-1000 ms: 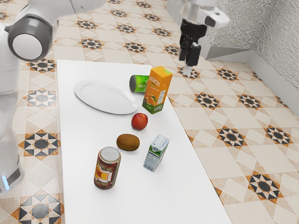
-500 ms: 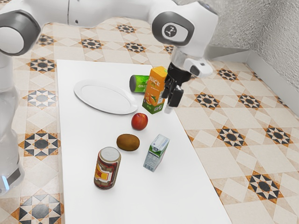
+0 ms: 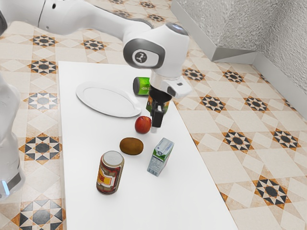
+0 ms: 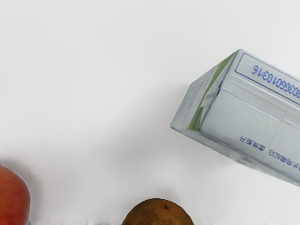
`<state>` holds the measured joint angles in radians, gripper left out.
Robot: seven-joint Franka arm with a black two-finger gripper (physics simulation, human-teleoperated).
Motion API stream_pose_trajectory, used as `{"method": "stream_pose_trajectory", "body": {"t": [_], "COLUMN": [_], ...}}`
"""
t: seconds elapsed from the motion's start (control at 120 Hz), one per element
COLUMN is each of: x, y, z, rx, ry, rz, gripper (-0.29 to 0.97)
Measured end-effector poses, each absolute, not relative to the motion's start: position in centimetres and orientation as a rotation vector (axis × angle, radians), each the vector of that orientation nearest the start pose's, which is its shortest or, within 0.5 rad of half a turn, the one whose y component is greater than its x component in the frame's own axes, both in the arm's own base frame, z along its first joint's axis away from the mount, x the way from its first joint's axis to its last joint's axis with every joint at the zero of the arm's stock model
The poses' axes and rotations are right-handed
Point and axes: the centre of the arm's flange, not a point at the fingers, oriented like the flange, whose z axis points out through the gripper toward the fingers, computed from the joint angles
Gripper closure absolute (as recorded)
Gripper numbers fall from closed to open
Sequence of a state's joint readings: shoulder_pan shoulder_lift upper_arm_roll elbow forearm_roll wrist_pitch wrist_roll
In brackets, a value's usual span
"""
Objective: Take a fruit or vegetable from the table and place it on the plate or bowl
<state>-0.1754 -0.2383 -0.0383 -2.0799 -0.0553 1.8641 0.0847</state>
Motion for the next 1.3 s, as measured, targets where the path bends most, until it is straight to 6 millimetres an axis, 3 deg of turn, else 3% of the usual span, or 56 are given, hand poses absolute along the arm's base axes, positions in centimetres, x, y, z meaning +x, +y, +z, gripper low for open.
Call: {"method": "stream_pose_trajectory", "body": {"t": [0.125,0.292,0.492,1.3], "x": [46.9,45.8,44.3,43.4], "y": [-10.0,-9.2,-8.9,-9.8], "z": [50.9,49.3,48.2,44.7], "rx": [-3.15,-3.146,-3.142,-3.127], "ry": [0.45,0.461,0.482,0.55], "rz": [-0.02,-0.036,-0.054,-0.028], "gripper": [0.0,0.0,0.0,0.0]}}
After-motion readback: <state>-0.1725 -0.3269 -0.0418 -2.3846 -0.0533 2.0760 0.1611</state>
